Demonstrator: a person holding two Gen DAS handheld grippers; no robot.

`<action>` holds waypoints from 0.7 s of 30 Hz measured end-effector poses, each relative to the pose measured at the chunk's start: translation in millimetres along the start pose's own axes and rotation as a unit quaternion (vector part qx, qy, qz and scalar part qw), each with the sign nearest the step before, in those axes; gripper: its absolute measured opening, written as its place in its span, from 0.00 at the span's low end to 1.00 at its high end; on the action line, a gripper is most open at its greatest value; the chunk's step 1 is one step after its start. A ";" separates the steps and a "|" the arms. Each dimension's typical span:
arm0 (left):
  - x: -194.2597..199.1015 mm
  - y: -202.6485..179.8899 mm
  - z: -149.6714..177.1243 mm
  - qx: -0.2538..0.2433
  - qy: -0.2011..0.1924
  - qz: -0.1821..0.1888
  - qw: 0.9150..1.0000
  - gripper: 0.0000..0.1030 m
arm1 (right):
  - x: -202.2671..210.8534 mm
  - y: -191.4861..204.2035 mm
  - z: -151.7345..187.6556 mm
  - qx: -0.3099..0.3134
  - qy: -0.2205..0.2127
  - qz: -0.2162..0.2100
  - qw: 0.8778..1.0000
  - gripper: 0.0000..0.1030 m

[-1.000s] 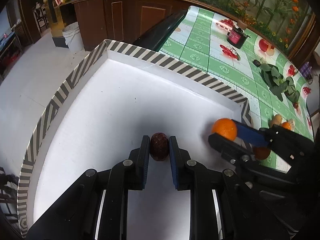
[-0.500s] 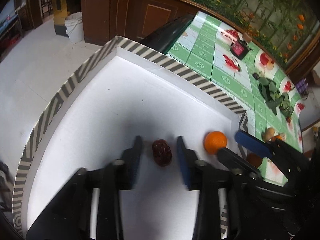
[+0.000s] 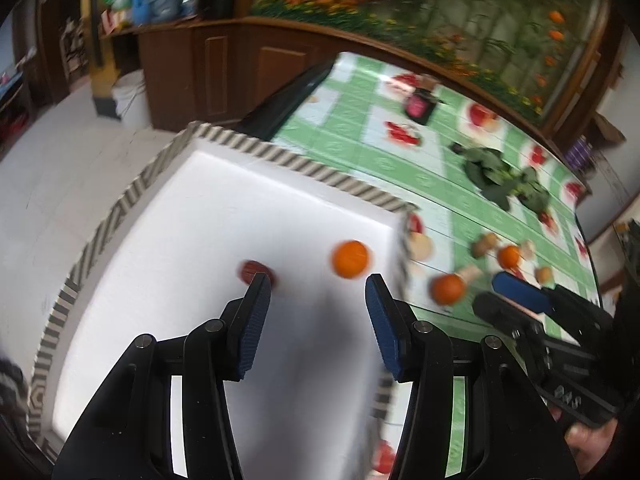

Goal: Organize fruits
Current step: 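Open the left gripper over the tray while the right releases the orange there, then grasp an orange with the left gripper while the right grasps a beige round cake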

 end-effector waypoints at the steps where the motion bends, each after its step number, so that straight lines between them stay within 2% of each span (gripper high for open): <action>1: 1.5 -7.4 1.6 -0.007 -0.003 0.003 1.000 0.48 | 4.8 -6.1 1.7 -0.008 -0.003 0.002 1.000 0.39; 13: -12.5 -81.9 17.6 -0.067 0.007 0.050 0.996 0.48 | 58.9 -89.4 42.2 -0.072 -0.024 0.072 0.995 0.39; 21: -27.6 -113.9 16.6 -0.096 0.018 0.057 0.994 0.48 | 85.1 -146.3 59.1 -0.118 -0.035 0.106 0.987 0.39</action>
Point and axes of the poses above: each gripper's, at about its wrist camera, not at the fingertips, and x roughly against the way its jaws point, y to its left, z to its underside, the point moved 2 cm from there along -x, roughly the way its jaws point, and after that the axes turned 15 degrees about -x, right-handed, at the moved point
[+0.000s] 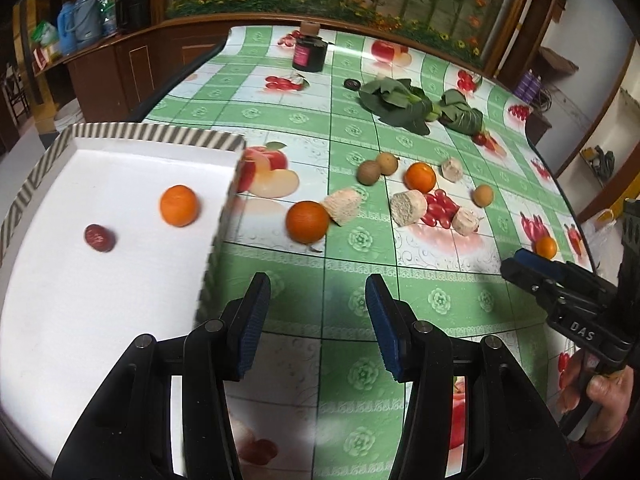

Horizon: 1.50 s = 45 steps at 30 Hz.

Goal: Organize fruits
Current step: 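Grasp an orange with the left gripper while the right grasps a beige round cake, then carry the orange with the left gripper while the right carries the cake to the tray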

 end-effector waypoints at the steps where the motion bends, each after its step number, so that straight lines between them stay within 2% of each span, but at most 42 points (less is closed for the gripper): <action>1: -2.7 -1.0 -1.0 -0.003 0.001 -0.002 1.000 0.48 | 0.2 -3.3 -0.6 -0.002 0.000 0.001 1.000 0.39; 10: -23.9 0.6 -16.2 -0.031 0.016 -0.006 0.999 0.48 | -7.3 -10.7 -5.0 0.009 0.007 0.007 1.000 0.39; 21: -53.1 9.9 -31.5 -0.047 0.038 -0.015 0.998 0.48 | -49.3 1.0 -27.8 0.052 0.035 0.033 0.997 0.40; 26: -59.8 8.4 -33.1 -0.060 0.039 -0.007 0.997 0.48 | -54.7 -0.7 -36.0 0.045 0.025 0.016 0.999 0.37; 27: -59.9 7.5 -32.9 -0.064 0.036 -0.005 0.997 0.46 | -54.5 -1.0 -35.8 0.045 0.023 0.017 0.999 0.31; 28: -59.9 7.2 -32.9 -0.067 0.032 -0.010 0.997 0.37 | -54.3 0.1 -35.0 0.049 0.021 0.019 0.998 0.30; 29: -59.6 6.9 -32.9 -0.074 0.028 -0.022 0.997 0.30 | -53.6 1.5 -33.6 0.054 0.018 0.021 0.998 0.30; 36: -46.8 5.8 -26.4 -0.071 0.014 -0.010 0.997 0.29 | -47.0 2.0 -27.4 0.044 0.025 0.012 0.999 0.30; 45: 4.6 16.8 -14.5 -0.046 -0.021 0.011 0.999 0.29 | -15.2 23.9 -15.1 0.029 0.016 -0.036 0.999 0.30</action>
Point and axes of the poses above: each gripper's, at about its wrist camera, not at the fingertips, and x roughly against the way its jaws point, y to its left, z to its underside, the point moved 2 cm from there along -x, roughly the way its jaws point, and after that the axes turned 15 degrees about -x, right-handed, at the moved point
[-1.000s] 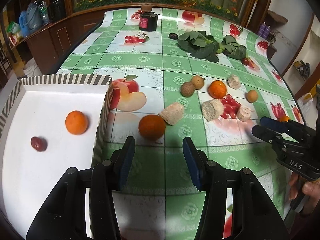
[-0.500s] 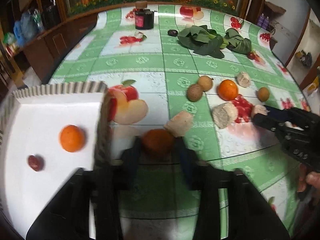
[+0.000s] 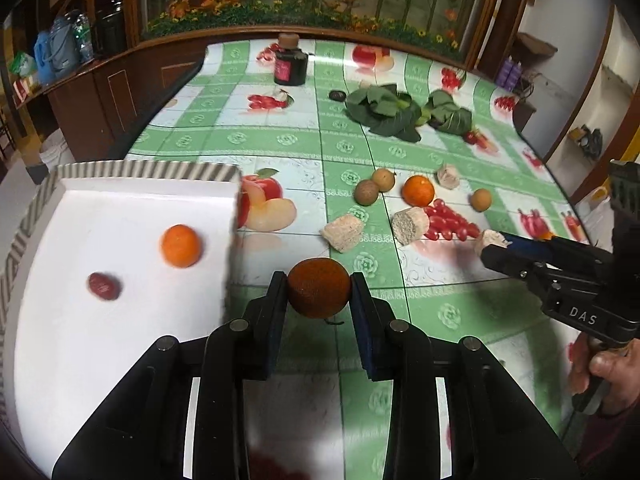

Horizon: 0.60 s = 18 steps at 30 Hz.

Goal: Organize fruits
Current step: 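Carry the orange with the left gripper while the right carries the cake to the tray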

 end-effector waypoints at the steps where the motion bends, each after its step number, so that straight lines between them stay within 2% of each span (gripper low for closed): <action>1: 8.1 4.7 2.6 0.003 -0.003 -0.004 1.000 0.29 | 2.3 5.5 0.3 0.003 -0.002 -0.004 1.000 0.30; 11: 56.3 56.8 33.8 0.040 -0.008 -0.058 0.997 0.30 | 6.2 81.4 6.5 0.049 -0.002 -0.059 0.997 0.30; 18: 69.6 84.9 56.1 0.062 -0.001 -0.085 0.994 0.30 | -3.2 137.3 10.7 0.086 0.012 -0.094 0.992 0.29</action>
Point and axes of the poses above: each gripper's, at about its wrist camera, not at the fingertips, and x roughly against the way its jaws point, y to its left, z to its underside, the point moved 2 cm from there along -x, roughly the way its jaws point, and after that the axes turned 15 degrees about -x, right-handed, at the moved point
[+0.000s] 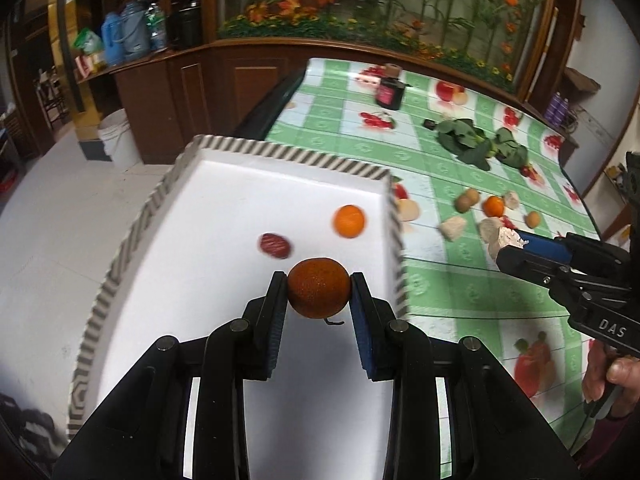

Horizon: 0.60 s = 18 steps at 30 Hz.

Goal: Organize fruits
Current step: 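Carry the orange with the left gripper while the right carries the cake to the tray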

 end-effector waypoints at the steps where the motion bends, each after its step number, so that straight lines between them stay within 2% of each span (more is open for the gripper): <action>1: 0.2 2.6 1.5 0.002 0.001 -0.002 1.000 0.30 | -4.1 7.9 -0.6 0.005 0.003 -0.006 1.000 0.30; 9: -12.1 27.0 17.5 0.023 0.026 -0.004 0.999 0.30 | -40.8 44.4 -4.1 0.035 0.032 -0.025 0.999 0.29; 18: -34.1 40.9 22.6 0.049 0.052 0.002 0.997 0.30 | -85.2 67.1 -5.4 0.071 0.060 -0.012 0.996 0.30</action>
Point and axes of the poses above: each gripper's, at about its wrist camera, not at the fingertips, and x roughly against the way its jaws point, y to its left, z to its underside, the point moved 2 cm from there along -x, roughly the way its jaws point, and after that the axes turned 15 degrees about -x, right-handed, at the moved point
